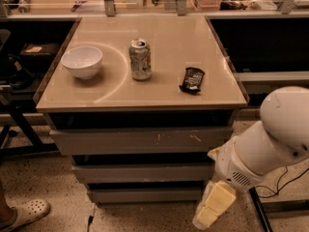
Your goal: Open middle drawer
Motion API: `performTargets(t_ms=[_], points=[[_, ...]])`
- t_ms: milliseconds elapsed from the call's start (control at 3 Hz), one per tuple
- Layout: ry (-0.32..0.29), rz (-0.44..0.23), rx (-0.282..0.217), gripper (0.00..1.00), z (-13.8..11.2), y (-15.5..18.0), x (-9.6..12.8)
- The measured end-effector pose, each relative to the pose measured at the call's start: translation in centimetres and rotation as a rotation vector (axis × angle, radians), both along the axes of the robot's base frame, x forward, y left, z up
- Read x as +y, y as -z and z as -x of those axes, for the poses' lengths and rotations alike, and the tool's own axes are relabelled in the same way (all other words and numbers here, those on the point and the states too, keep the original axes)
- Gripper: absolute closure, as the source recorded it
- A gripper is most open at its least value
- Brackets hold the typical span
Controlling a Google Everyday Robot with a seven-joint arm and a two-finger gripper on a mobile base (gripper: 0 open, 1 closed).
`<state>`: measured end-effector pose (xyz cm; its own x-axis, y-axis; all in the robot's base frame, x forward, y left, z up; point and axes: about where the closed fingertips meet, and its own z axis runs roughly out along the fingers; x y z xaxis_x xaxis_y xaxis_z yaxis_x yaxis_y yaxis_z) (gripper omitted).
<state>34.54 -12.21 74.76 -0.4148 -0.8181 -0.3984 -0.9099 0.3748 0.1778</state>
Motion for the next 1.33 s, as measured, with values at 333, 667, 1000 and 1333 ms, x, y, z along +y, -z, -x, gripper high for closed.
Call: performTargets(t_ms=[333, 667, 1000, 1333], points=[[0.004, -0.049, 0.039, 0.00, -0.1, 3.6, 1.4], [0.007, -0.051, 0.040, 0.00, -0.2, 3.8, 1.4], [0.009, -0.091, 0.056, 0.00, 0.4, 5.7, 2.6], [0.002, -0.138, 0.078, 0.00, 0.8, 10.2, 5.4]])
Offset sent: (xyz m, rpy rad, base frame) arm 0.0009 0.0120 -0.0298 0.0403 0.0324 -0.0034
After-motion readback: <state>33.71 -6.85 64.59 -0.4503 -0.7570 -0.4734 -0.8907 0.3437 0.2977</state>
